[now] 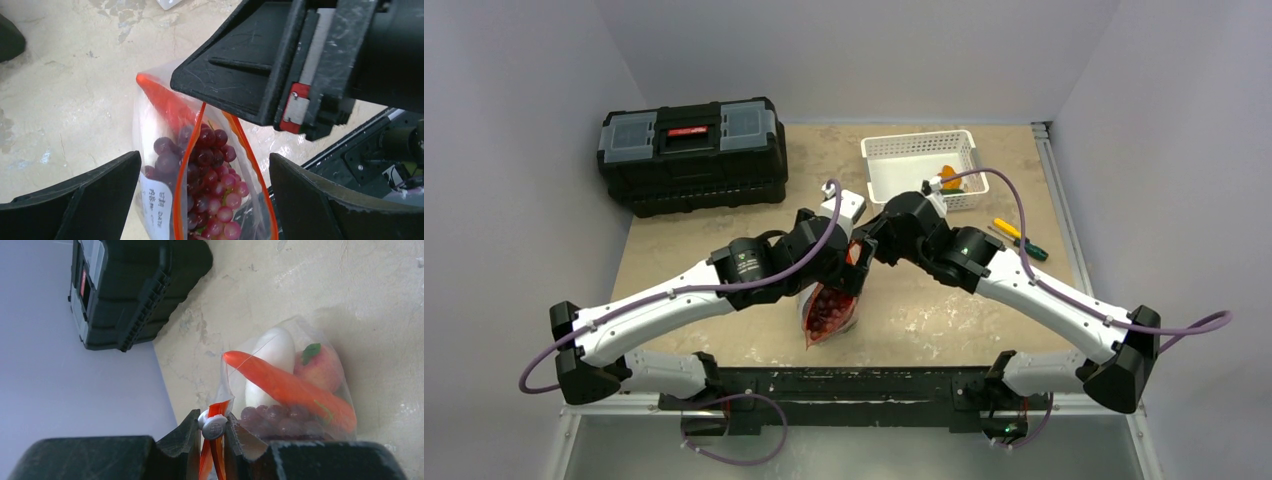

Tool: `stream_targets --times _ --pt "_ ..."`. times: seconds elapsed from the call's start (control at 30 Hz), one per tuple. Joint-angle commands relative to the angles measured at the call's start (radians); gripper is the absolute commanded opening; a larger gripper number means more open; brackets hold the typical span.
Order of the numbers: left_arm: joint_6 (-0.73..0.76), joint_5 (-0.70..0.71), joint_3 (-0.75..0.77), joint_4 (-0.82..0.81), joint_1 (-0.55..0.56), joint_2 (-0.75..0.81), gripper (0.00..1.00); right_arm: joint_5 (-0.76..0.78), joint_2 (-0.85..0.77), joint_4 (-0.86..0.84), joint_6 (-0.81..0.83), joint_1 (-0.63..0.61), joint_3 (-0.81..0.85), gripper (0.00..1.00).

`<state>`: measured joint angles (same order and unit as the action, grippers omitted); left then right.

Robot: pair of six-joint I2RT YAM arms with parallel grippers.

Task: Place the food in the zip-top bag and seal the zipper
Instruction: Adjust the zipper food storage bag at the center of the board.

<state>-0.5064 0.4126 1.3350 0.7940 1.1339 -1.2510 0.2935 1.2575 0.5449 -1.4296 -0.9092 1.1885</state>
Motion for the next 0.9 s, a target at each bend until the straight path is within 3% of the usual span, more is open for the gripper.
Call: stream_targets --times 0.0,0.1,0.17,0.27,0.33,0.43,0.5,0.53,0.57,0.67,0.7,0.77,0.83,0.87 --pt "-0.047 0.097 -0.042 -0.139 0.024 0.016 1.00 0.013 -0.043 -0.045 -0.058 -0.001 0.020 0.00" --pt "-0.031 0.143 -0.033 -0.151 0.050 -0.007 1.00 0.009 -0.038 -0.043 -0.071 -0.002 0.021 0.00" --pt "-0.034 0.173 -0.031 -0.149 0.057 -0.026 0.94 0.004 -0.040 -0.049 -0.078 -0.002 0.016 0.00" --pt "-0.048 0.237 -0.011 -0.098 0.073 -0.060 0.75 0.009 -0.046 -0.045 -0.089 -0.002 0.014 0.00" --pt "-0.045 0.276 -0.007 -0.086 0.089 -0.071 0.56 0.022 -0.052 -0.037 -0.099 -0.002 0.012 0.00" --pt "-0.047 0.326 -0.005 -0.072 0.111 -0.084 0.45 0.018 -0.058 -0.047 -0.110 -0.002 0.004 0.00" --pt "-0.066 0.361 0.004 -0.034 0.112 -0.090 0.21 0.000 -0.054 -0.054 -0.111 -0.002 0.005 0.01" --pt "-0.067 0.375 0.008 -0.017 0.112 -0.091 0.07 -0.003 -0.053 -0.053 -0.100 -0.001 0.006 0.05" --pt "-0.063 0.378 0.010 -0.004 0.111 -0.086 0.00 0.014 -0.055 -0.046 -0.081 0.001 0.006 0.11" --pt "0.039 0.285 -0.020 -0.052 0.098 -0.044 0.00 0.062 -0.104 -0.159 0.145 0.038 -0.046 0.43" --pt "0.078 0.227 -0.038 -0.079 0.081 -0.018 0.00 0.048 -0.132 -0.256 0.301 0.061 -0.076 0.61" --pt "0.143 0.046 -0.070 -0.117 0.023 0.034 0.00 -0.201 -0.199 -0.521 0.612 0.131 -0.182 0.78" --pt "0.186 -0.108 -0.085 -0.114 -0.052 0.087 0.00 -0.339 -0.251 -0.591 0.801 0.197 -0.218 0.95" --pt "0.221 -0.198 -0.091 -0.116 -0.089 0.107 0.00 -0.391 -0.265 -0.606 0.896 0.215 -0.222 0.98"
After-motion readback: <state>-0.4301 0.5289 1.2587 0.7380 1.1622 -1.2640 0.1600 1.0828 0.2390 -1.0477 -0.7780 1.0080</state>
